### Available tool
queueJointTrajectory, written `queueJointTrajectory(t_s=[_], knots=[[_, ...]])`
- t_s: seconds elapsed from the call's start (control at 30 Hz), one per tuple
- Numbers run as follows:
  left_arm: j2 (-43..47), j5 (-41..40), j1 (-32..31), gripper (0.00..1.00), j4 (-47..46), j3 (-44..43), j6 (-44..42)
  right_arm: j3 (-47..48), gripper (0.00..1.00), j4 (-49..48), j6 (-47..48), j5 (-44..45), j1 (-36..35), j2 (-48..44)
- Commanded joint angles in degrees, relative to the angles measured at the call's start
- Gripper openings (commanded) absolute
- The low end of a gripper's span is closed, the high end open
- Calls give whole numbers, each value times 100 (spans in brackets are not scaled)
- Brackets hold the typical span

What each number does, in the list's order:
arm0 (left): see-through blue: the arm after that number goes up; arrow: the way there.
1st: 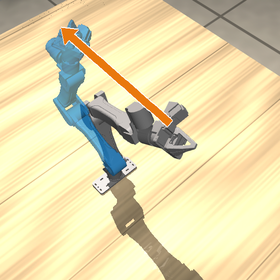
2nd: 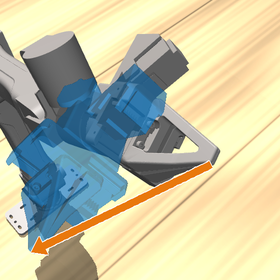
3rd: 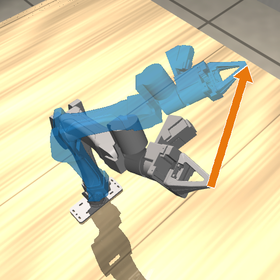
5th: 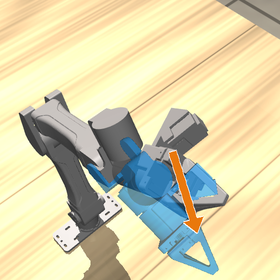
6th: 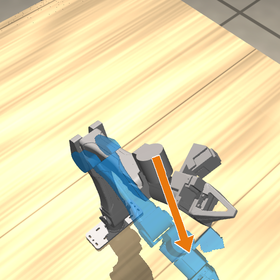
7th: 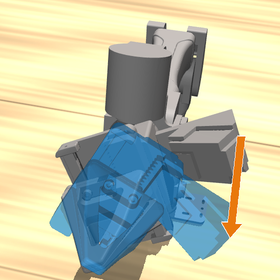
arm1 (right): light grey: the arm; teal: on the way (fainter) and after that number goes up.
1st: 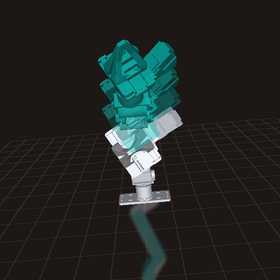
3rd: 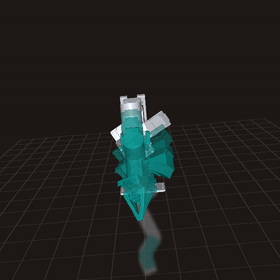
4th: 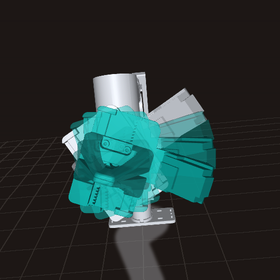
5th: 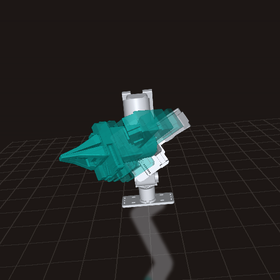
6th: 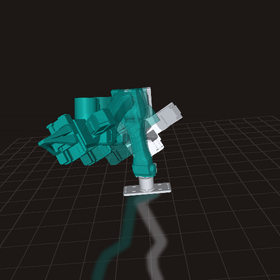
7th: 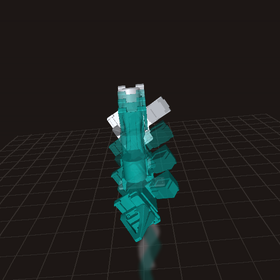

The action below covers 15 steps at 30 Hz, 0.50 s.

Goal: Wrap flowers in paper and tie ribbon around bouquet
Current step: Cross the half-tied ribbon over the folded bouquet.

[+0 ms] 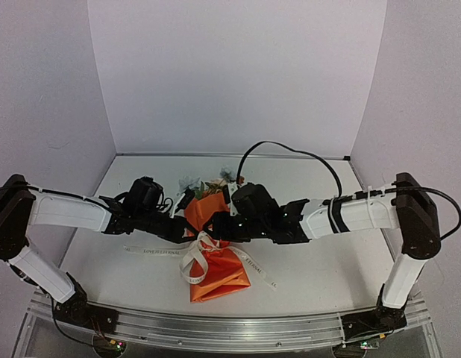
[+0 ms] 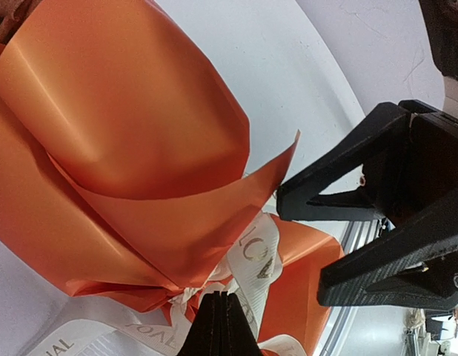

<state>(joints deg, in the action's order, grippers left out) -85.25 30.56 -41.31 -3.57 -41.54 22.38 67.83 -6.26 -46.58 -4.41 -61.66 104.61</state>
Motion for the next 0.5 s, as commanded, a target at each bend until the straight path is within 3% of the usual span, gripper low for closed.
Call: queueJointTrajectory(t_s=[0.0, 0.23, 0.47], knots=[[82, 244, -39, 0, -143, -75, -164, 243, 47, 426, 303, 398, -36, 53], [-90, 306, -128, 0, -104, -204, -235, 450, 44, 606, 265, 178, -66, 165], [-176, 298, -171, 0, -135, -255, -243, 489, 29, 617, 228, 129, -113, 217]])
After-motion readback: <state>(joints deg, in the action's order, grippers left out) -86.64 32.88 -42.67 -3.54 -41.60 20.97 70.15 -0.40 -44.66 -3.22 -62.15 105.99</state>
